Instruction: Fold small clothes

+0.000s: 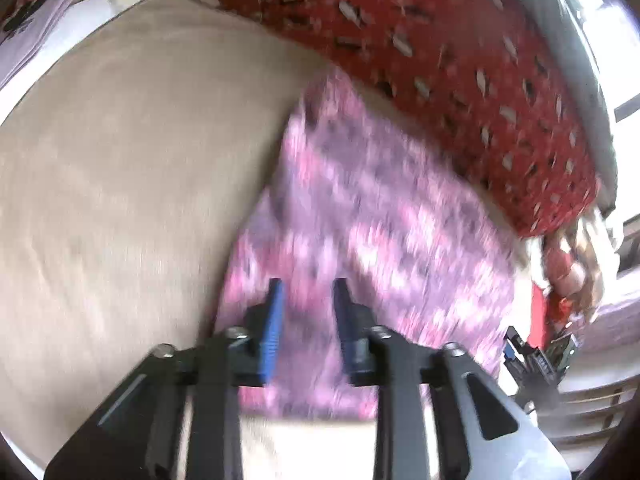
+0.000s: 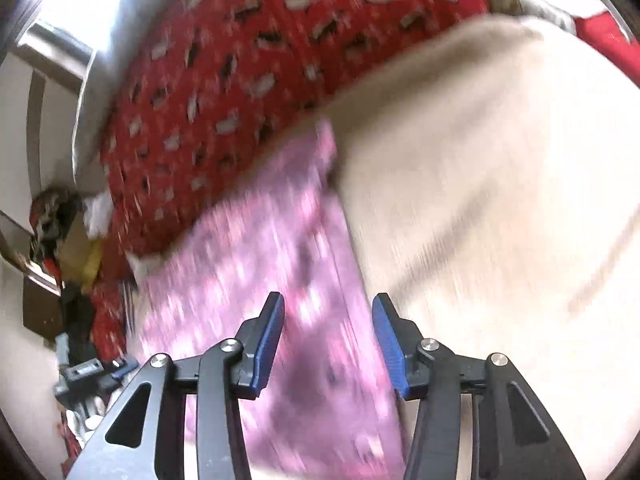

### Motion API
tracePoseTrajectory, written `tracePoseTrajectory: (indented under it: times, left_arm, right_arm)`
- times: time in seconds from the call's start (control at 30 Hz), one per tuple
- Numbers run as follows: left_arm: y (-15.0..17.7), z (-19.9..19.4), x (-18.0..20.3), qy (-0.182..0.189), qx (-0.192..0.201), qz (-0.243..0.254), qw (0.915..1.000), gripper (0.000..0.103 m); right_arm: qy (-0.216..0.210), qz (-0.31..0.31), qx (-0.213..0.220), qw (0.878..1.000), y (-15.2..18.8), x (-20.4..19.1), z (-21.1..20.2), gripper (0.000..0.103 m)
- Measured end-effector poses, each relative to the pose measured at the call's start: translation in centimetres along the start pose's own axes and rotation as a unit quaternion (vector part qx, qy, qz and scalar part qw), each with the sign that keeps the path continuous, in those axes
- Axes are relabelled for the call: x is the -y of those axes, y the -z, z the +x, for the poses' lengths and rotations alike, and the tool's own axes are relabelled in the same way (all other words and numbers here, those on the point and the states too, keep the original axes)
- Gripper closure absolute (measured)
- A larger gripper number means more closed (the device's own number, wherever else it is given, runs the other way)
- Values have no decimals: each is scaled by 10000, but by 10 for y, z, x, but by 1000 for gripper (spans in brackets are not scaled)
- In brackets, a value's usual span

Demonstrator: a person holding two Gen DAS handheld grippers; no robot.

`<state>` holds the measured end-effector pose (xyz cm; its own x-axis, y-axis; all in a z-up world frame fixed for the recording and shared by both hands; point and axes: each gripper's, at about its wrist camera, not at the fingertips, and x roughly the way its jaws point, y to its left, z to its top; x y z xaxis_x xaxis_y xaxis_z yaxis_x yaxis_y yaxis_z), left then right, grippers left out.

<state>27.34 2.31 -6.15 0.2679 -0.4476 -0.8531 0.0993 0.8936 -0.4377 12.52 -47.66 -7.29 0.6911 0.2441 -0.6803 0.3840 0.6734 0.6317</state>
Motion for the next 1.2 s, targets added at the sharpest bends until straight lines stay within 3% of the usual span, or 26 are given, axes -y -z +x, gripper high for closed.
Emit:
tracePoseTrajectory:
  times: [0.03,0.07,0.13,0.17,0.2,0.23,0.3,0.33,0.37,0.47,0.5,0.53,0.6,0.67,0.73,0.8,1.0,1.2]
  left_arm:
    - [10,7,0,-193,-105,11,9998,77]
    - [16,15,-2,-395,-203,2,9990,77]
    - [24,24,-10,-598,-293,-117,9977,85]
    - [27,22,-14,-533,-216,-192,9982,86]
    - [29,20,-16,-502,-205,-262,9982,88]
    - [28,18,-19,-459,-257,-387,9979,88]
    - [26,15,-22,-394,-347,-529,9972,87]
    - [27,10,-24,-350,-362,-596,9969,87]
    - [29,4,-25,-298,-338,-627,9970,87]
    - [40,-12,-23,-141,-132,-639,9978,85]
    - [44,-15,-20,-75,-67,-629,9980,77]
    - [47,-13,-17,-110,-37,-595,9982,62]
    - [51,-5,-11,-362,-23,-494,9981,55]
    - [53,12,-7,-601,-135,-398,9973,55]
    - [56,20,-4,-763,-116,-328,9965,55]
    - [57,21,2,-839,-52,-223,9962,51]
    - [55,31,14,-882,-30,-70,9961,42]
    - [52,35,20,-820,-81,5,9966,36]
  right_arm:
    - [-64,13,-124,9999,11,2,4,62]
    - [-152,-69,-102,9998,19,-1,-5,88]
    - [-253,-321,341,9986,29,-12,-29,88]
    - [-301,-353,672,9967,31,-13,-42,96]
    - [-190,-351,858,9955,33,-11,-49,96]
    - [50,-309,868,9957,32,-5,-47,96]
    - [487,-37,172,9987,34,14,-22,97]
    - [494,65,62,9987,35,19,-19,97]
    - [446,104,235,9987,35,16,-27,91]
    - [227,69,792,9966,38,1,-55,89]
    - [58,-27,917,9958,41,-8,-61,89]
    - [-16,-130,969,9952,43,-16,-63,89]
    - [-40,-365,902,9952,51,-31,-54,76]
    - [284,-615,626,9957,63,-38,-31,64]
    - [772,-805,97,9937,76,-33,-3,61]
    - [978,-1336,530,9848,92,-43,-4,59]
    - [1645,-2165,557,9607,106,-68,10,42]
    - [1625,-2159,552,9612,104,-64,11,38]
